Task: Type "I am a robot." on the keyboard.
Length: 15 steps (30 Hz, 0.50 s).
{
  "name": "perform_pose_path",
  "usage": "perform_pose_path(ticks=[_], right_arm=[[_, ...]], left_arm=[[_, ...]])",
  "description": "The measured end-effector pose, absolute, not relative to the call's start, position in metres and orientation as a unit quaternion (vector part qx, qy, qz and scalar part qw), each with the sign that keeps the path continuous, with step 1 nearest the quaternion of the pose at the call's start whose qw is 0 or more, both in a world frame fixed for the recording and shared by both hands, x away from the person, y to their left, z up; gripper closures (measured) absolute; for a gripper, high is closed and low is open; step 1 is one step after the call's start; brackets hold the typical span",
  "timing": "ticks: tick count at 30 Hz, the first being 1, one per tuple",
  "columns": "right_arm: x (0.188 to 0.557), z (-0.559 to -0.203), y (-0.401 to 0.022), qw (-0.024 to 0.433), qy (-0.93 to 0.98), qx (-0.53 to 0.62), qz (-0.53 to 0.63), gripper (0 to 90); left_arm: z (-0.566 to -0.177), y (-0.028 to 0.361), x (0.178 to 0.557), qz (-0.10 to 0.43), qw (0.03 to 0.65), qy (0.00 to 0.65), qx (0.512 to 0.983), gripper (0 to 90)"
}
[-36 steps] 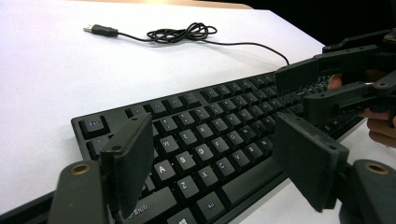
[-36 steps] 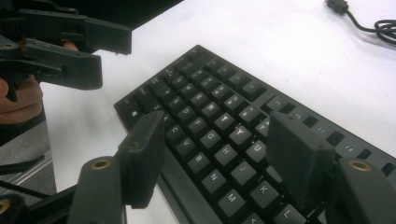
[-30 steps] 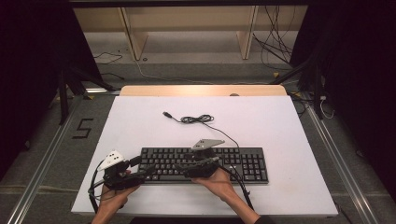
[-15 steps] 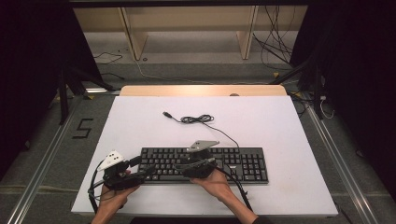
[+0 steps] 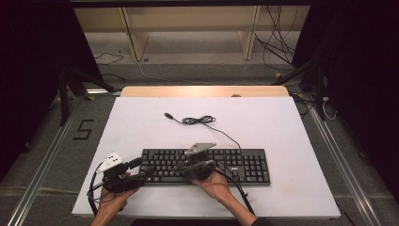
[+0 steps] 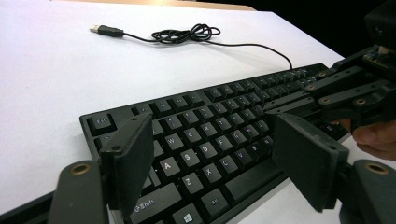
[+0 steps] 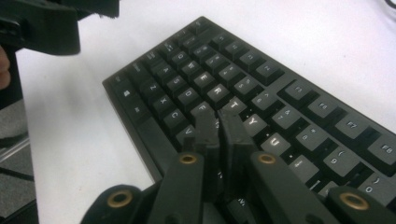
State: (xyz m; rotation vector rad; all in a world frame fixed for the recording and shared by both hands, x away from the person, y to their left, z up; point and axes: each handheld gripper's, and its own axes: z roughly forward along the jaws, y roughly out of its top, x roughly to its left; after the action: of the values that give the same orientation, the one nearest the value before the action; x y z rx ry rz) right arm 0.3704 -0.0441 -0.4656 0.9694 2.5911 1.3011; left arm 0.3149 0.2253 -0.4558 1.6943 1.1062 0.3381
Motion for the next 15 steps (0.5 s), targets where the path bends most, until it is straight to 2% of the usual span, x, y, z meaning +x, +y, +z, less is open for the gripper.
perform_pose_path(ticks=[15], right_arm=[[0.3698, -0.4750, -0.0338, 0.041, 0.858, 0.314, 0.406, 90.0]], left_arm=[[-0.4558, 0.2247, 0.3144, 0.139, 0.524, 0.457, 0.706, 28.6]])
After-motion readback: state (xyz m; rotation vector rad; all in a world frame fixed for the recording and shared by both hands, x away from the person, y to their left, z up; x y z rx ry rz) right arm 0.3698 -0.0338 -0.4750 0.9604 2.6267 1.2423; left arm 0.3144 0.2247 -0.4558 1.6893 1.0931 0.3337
